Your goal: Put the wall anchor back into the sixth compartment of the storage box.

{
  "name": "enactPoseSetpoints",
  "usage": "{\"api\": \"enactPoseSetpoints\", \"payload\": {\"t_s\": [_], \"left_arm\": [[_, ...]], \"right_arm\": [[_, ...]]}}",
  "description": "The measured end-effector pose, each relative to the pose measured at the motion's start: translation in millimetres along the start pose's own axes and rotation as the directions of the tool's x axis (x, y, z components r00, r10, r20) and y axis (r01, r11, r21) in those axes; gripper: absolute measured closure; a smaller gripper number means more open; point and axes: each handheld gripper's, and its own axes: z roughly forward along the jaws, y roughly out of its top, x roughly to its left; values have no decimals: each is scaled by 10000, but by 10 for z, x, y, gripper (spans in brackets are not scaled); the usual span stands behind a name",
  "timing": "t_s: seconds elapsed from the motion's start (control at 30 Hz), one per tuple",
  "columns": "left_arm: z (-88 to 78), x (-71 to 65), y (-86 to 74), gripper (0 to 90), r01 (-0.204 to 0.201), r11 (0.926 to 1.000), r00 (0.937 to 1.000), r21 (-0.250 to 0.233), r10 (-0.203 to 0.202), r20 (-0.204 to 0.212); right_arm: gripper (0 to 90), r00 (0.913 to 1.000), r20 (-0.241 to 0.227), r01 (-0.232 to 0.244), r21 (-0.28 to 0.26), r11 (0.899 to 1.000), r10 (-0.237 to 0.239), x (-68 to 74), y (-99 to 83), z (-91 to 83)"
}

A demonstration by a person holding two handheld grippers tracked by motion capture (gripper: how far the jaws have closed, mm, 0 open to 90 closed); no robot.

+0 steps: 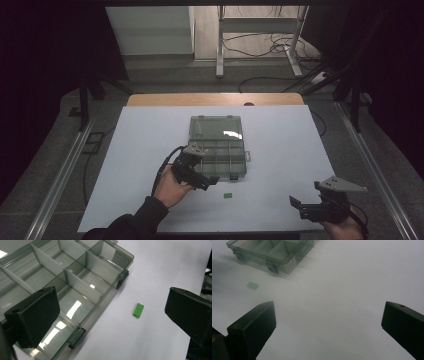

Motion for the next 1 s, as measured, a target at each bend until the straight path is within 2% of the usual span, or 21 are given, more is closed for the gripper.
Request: {"api": "enactPoseSetpoints", "payload": {"t_s": [0.17,0.23,0.37,0.6,1.0], "left_arm": [[87,-119,23,50,-473,9983,9988,334,470,110],[129,-164,24,67,-672,9970,9977,385,673,0],[204,-225,19,176,-943,9940,9955,546,938,126],[373,-241,-23,425,-1127,9886,9931,998,1086,451],[623,-297,-89,707,-1278,9814,9908,1435,1198,631]], "right_arm": [[0,10000,5,2,7,10000,-2,1,0,1],[0,10000,4,10,11,10000,-10,1,0,1],[0,10000,10,17,24,10000,-17,2,0,2],[0,10000,8,54,33,10000,-54,4,0,6],[0,10000,-23,94,88,9999,-94,7,1,11]]}}
